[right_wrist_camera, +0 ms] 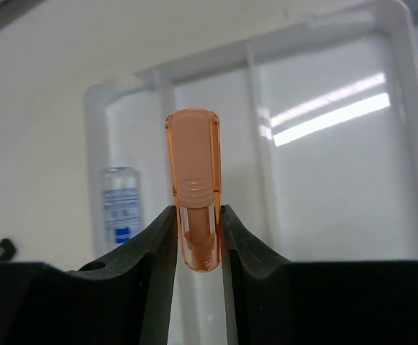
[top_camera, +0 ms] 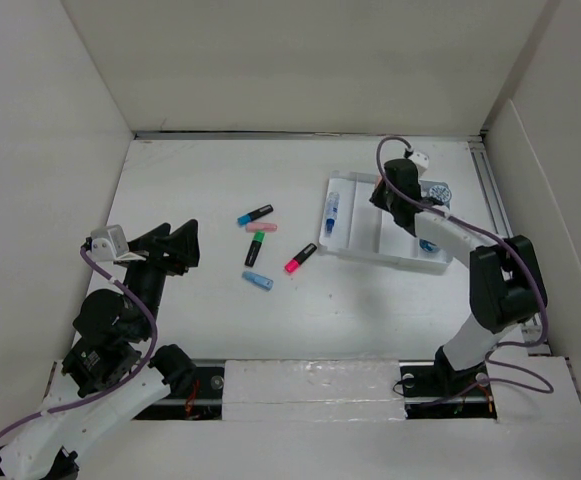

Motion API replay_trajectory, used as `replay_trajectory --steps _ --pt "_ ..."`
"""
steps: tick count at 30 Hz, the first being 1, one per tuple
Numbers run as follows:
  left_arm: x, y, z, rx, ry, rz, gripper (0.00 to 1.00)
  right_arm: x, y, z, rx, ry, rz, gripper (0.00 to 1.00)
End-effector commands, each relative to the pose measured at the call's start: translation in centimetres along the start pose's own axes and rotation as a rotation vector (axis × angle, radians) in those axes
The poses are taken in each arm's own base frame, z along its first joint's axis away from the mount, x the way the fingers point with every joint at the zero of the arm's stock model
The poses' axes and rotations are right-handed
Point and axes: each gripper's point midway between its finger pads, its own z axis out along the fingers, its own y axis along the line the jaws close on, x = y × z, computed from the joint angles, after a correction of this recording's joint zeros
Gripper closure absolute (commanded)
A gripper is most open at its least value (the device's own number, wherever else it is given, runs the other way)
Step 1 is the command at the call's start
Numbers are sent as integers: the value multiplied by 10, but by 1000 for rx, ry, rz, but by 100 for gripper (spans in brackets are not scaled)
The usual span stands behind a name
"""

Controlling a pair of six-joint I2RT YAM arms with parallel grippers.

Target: Organize the desk

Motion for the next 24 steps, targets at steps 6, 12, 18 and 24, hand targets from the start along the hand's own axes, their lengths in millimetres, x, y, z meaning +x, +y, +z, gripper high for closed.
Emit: replay_trajectory --steps 6,12,18,24 --pt "0 -4 4 12 -10 -6 39 -14 -58 10 134 -28 97 83" --pt "-2 -4 3 11 -16 -8 39 -14 -44 12 112 -29 70 14" --pt "-3 -3 3 8 -18 -6 39 16 60 -13 -89 -23 -145 58" --pt "-3 -3 3 10 -18 -6 39 114 184 -36 -348 99 -419 90"
